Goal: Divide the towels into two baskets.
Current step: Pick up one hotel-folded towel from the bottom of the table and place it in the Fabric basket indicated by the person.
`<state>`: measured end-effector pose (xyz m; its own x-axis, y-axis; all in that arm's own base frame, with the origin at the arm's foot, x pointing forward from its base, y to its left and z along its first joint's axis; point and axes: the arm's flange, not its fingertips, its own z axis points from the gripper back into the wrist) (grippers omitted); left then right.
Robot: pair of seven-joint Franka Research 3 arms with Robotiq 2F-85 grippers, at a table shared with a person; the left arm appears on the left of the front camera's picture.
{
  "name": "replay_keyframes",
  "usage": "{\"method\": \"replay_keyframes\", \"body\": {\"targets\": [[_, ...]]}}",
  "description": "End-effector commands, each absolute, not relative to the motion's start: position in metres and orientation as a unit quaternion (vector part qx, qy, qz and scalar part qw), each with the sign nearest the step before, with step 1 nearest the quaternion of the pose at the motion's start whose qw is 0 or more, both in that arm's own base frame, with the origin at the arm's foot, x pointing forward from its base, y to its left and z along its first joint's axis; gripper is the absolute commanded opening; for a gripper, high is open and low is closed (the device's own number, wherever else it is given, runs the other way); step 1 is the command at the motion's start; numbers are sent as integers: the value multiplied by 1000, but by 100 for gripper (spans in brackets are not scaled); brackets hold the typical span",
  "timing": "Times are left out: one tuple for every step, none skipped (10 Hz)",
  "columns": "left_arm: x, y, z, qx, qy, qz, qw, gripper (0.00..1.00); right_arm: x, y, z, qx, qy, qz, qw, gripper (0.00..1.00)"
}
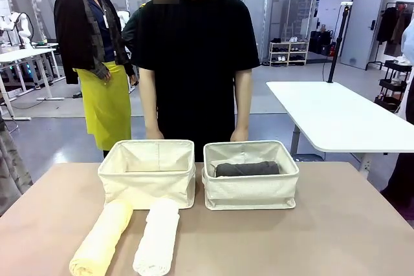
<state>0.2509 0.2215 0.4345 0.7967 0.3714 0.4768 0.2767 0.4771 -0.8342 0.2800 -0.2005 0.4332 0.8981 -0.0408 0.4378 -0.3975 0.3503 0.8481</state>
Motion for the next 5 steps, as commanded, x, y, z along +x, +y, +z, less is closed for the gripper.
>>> {"method": "replay_keyframes", "body": {"targets": [[250, 224, 436, -517, -327, 23, 790, 100, 267, -224, 412, 601, -233, 93, 759, 100], [250, 224, 436, -517, -327, 23, 790, 100, 257, -231, 406, 640, -251, 115, 717, 100], [250, 224, 436, -517, -327, 23, 790, 100, 249, -238, 397, 648, -246, 106, 713, 100], [250, 224, 436, -517, -327, 23, 790, 100, 239, -245, 382, 649, -247, 70, 716, 100], [250, 224, 436, -517, -327, 23, 790, 100, 241, -247, 377, 631, -277, 58, 723, 100]]}}
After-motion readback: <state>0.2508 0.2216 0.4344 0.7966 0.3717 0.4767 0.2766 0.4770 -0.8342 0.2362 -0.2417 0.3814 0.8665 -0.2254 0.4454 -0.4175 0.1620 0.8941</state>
